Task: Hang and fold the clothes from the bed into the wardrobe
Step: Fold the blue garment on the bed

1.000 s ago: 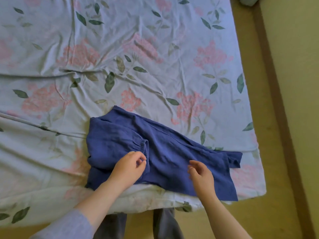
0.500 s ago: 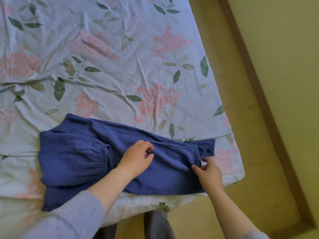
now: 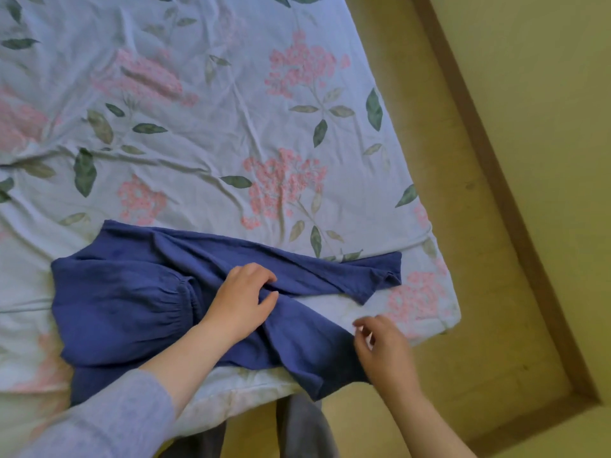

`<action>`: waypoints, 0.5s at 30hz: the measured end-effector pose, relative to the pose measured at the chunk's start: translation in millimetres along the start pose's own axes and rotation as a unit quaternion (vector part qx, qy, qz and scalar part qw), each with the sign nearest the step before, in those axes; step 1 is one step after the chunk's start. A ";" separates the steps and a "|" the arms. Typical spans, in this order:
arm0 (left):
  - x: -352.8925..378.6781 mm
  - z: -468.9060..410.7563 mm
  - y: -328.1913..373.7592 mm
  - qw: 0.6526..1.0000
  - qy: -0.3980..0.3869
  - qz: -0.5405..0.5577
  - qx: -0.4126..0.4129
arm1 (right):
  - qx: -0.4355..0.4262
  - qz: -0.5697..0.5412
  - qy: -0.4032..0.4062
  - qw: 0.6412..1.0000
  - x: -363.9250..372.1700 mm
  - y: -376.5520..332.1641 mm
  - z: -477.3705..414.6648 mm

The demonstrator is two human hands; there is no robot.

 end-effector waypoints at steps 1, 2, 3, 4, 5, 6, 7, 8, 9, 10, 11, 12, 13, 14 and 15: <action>6.8 -1.8 0.7 0.999 -0.025 -0.035 -0.001 | 0.013 0.008 0.026 1.000 -7.4 2.7 -8.7; 15.2 -2.9 -0.8 0.995 -0.059 -0.074 -0.012 | 0.009 0.020 0.039 0.999 -11.6 3.0 -18.0; 23.7 -2.8 -4.1 0.987 -0.097 -0.126 -0.028 | 0.004 0.044 0.033 0.998 -12.3 1.7 -27.5; 30.6 -2.1 -7.8 0.974 -0.131 -0.180 -0.039 | 0.003 0.076 0.019 0.997 -10.6 0.8 -36.6; 36.7 0.3 -13.1 0.958 -0.168 -0.228 -0.050 | 0.008 0.110 -0.001 0.994 -8.3 0.0 -45.0; 41.0 4.1 -18.9 0.941 -0.199 -0.265 -0.064 | 0.013 0.142 -0.018 0.990 -5.3 0.1 -52.1; 43.9 9.1 -25.4 0.926 -0.226 -0.291 -0.078 | 0.018 0.169 -0.032 0.985 -2.5 0.5 -57.7; 45.5 15.2 -33.7 0.915 -0.247 -0.305 -0.095 | 0.021 0.189 -0.040 0.981 -0.6 0.5 -61.7; 45.0 21.6 -42.4 0.908 -0.257 -0.312 -0.115 | 0.022 0.202 -0.040 0.978 -0.5 -0.4 -64.3; 42.8 28.1 -49.9 0.900 -0.263 -0.323 -0.132 | 0.019 0.209 -0.031 0.977 -2.4 -2.3 -66.4; 38.7 32.9 -55.5 0.893 -0.264 -0.336 -0.145 | 0.014 0.209 -0.013 0.978 -5.9 -4.4 -68.2; 33.3 35.1 -57.7 0.891 -0.258 -0.342 -0.152 | 0.009 0.205 0.010 0.979 -10.5 -6.3 -69.4; 26.5 33.8 -55.9 0.901 -0.239 -0.327 -0.155 | 0.003 0.197 0.035 0.980 -15.9 -8.2 -69.9; 18.4 28.8 -51.3 0.926 -0.199 -0.284 -0.150 | -0.006 0.189 0.060 0.980 -21.7 -10.6 -70.0; 7.5 22.4 -44.0 0.955 -0.145 -0.220 -0.139 | -0.017 0.177 0.084 0.981 -27.7 -13.1 -69.7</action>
Point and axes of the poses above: each hand's wrist, its own z-axis away from the middle knuckle, its own x-axis out of the palm, y = z × x, the point moved 10 cm from there along -z, towards the middle knuckle, and after that the axes turned 6 degrees about -y, right-handed, at the moved point
